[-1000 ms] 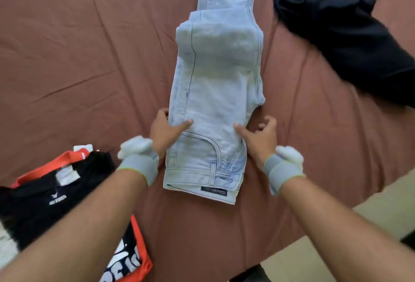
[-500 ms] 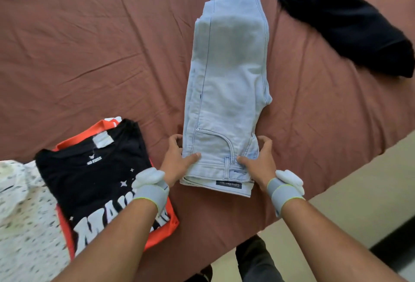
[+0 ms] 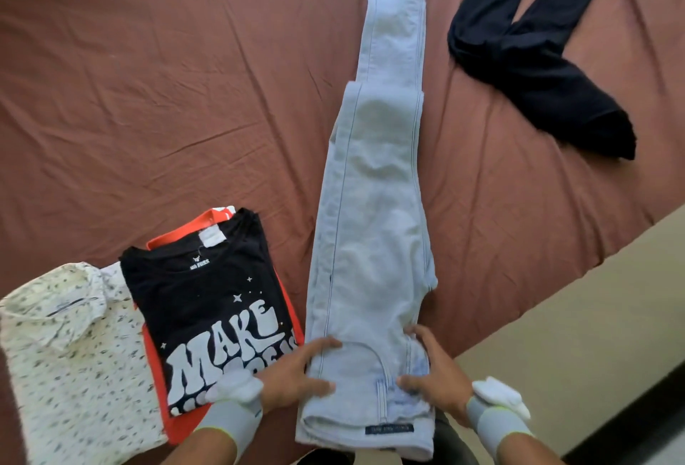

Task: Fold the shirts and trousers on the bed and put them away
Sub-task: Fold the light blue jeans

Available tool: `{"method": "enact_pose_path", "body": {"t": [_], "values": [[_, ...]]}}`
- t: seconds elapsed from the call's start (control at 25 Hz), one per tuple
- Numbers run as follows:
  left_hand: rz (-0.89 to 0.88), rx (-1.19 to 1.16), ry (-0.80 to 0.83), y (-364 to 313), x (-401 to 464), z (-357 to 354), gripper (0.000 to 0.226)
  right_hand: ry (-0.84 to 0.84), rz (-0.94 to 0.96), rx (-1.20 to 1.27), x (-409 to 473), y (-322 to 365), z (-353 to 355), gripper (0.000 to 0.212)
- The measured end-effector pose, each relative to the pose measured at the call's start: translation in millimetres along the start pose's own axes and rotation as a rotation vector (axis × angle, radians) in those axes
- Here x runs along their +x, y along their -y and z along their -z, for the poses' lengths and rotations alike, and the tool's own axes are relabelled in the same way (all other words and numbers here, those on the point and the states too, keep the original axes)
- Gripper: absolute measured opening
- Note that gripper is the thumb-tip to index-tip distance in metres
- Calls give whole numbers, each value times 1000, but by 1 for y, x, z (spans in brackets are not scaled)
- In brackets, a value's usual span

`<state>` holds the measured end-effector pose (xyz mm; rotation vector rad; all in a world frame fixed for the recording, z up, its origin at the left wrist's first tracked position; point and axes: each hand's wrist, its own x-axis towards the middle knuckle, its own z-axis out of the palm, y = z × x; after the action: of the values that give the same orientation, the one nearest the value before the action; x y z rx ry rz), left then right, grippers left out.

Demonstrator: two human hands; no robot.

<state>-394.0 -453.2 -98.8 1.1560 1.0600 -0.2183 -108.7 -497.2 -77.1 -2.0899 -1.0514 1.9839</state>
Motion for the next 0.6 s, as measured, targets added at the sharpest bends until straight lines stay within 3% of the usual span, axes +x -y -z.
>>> {"method": "enact_pose_path", "body": {"t": [0.16,0.28,0.36,0.44,0.52,0.6], "values": [[168,-22,216,-17,-15,5,53,247,-140,-12,-9,6,7,75],[177,-250,308,-63,-9,59,51,309,-122,295,1,50,48,62],[109,-463,178,-110,11,106,37,275,-59,562,24,95,91,42],[39,-684,-43,-155,46,153,42,132,40,812,55,141,132,42],[-35,-650,-231,-195,93,187,45,7,101,863,96,180,167,45],[-71,-417,-357,-194,142,205,36,-80,93,664,136,192,178,30]]}}
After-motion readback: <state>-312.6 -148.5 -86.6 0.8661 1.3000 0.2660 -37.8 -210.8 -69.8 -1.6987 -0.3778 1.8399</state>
